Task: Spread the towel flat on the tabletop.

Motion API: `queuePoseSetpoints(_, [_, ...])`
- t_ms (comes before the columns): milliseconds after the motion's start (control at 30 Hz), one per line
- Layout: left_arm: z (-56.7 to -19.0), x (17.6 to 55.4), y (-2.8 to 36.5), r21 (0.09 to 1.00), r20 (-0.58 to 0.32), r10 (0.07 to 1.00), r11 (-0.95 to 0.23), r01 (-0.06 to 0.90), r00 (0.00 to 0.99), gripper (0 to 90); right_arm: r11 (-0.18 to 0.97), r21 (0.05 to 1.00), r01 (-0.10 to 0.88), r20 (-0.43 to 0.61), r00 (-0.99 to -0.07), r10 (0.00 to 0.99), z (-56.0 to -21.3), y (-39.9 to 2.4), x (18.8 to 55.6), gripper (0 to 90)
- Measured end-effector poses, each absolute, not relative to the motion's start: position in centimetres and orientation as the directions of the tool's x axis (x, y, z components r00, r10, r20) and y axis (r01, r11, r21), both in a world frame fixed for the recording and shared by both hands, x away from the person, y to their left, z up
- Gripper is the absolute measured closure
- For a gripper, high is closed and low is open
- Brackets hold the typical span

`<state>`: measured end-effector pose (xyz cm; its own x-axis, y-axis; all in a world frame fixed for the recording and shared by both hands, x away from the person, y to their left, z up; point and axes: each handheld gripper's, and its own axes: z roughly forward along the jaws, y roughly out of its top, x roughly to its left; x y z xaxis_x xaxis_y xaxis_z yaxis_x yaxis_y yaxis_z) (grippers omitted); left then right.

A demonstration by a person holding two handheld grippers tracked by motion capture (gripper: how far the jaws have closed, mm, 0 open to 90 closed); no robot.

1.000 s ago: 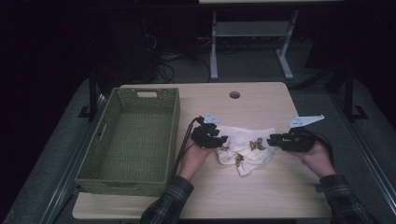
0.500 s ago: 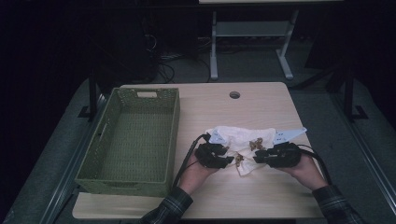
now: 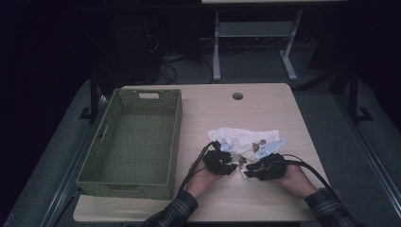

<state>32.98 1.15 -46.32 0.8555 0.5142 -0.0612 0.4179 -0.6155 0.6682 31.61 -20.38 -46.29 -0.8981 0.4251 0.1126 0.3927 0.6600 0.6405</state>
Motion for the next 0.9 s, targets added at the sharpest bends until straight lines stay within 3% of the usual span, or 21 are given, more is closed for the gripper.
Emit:
queuePoseSetpoints(133, [-46.3,33.4,1.5,0.661,-0.047,0.522,-0.623,0.419,0.852,80.5,0.662,0.641,0.388,0.087,-0.894,0.439,-46.4,-20.5,31.6,85.5])
queuePoseSetpoints(267, [-45.9,33.6,1.8,0.663,-0.071,0.525,-0.610,0.433,0.848,89.6,0.669,0.641,0.375,0.067,-0.897,0.437,-46.1,-20.8,31.5,87.8])
queuePoseSetpoints(600, [-43.5,33.5,3.5,0.721,-0.102,0.555,-0.531,0.446,0.826,89.7,0.554,0.715,0.426,0.081,-0.838,0.539,-43.9,-25.5,32.1,88.4])
queuePoseSetpoints(833, [-43.8,33.1,2.2,0.716,-0.137,0.513,-0.540,0.442,0.848,89.4,0.500,0.733,0.461,0.098,-0.799,0.593,-43.5,-27.9,32.8,88.4])
queuePoseSetpoints(900, [-43.9,32.9,1.4,0.721,-0.138,0.498,-0.542,0.431,0.856,84.3,0.496,0.731,0.469,0.105,-0.795,0.597,-43.7,-28.2,33.1,88.4])
